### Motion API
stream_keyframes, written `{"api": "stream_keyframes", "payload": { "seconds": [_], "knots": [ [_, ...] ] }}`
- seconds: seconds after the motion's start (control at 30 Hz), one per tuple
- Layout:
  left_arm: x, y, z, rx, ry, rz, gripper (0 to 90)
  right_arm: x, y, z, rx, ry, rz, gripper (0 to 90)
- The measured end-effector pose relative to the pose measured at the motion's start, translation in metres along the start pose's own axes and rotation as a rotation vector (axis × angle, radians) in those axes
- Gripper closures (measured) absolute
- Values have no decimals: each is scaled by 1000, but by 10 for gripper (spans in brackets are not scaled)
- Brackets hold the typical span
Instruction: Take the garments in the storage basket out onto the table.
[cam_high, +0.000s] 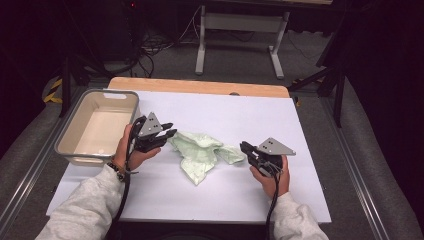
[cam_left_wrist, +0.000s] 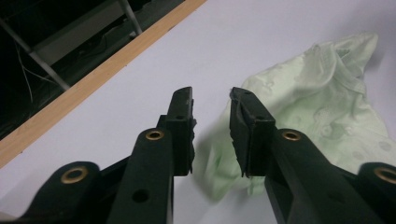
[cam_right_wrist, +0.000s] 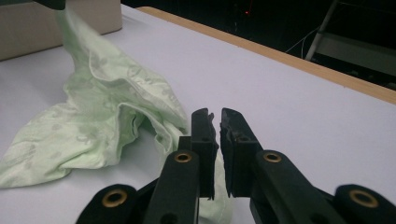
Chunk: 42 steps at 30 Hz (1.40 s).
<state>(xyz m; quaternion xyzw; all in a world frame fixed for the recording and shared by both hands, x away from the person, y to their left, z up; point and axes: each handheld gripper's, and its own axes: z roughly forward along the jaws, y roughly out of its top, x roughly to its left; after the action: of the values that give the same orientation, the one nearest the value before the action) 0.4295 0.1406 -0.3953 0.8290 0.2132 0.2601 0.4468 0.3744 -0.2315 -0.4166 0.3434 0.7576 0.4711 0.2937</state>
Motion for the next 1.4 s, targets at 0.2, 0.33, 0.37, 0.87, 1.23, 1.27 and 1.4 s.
{"api": "stream_keyframes", "payload": {
  "seconds": [0.2, 0.33, 0.37, 0.87, 1.23, 1.27, 1.4],
  "knots": [
    [-4, 2, 0, -8, -17, 9, 608, 2, 0, 1, 11, 27, -9, 822],
    [-4, 2, 0, -15, -37, 14, 586, 6, 1, 2, 19, 42, -30, 815],
    [-5, 2, 1, -12, -41, 12, 538, 10, 2, 2, 26, 64, -41, 808],
    [-32, -5, 44, 115, -175, 55, 345, 58, -3, 34, 157, 228, -80, 641],
    [-37, -4, 76, 210, -195, 73, 448, 54, -9, 59, 237, 183, 3, 617],
    [-37, -4, 76, 210, -195, 73, 474, 54, -9, 59, 237, 183, 3, 617],
    [-38, -4, 85, 242, -205, 91, 592, 56, -9, 68, 250, 187, 3, 725]
  ]
}}
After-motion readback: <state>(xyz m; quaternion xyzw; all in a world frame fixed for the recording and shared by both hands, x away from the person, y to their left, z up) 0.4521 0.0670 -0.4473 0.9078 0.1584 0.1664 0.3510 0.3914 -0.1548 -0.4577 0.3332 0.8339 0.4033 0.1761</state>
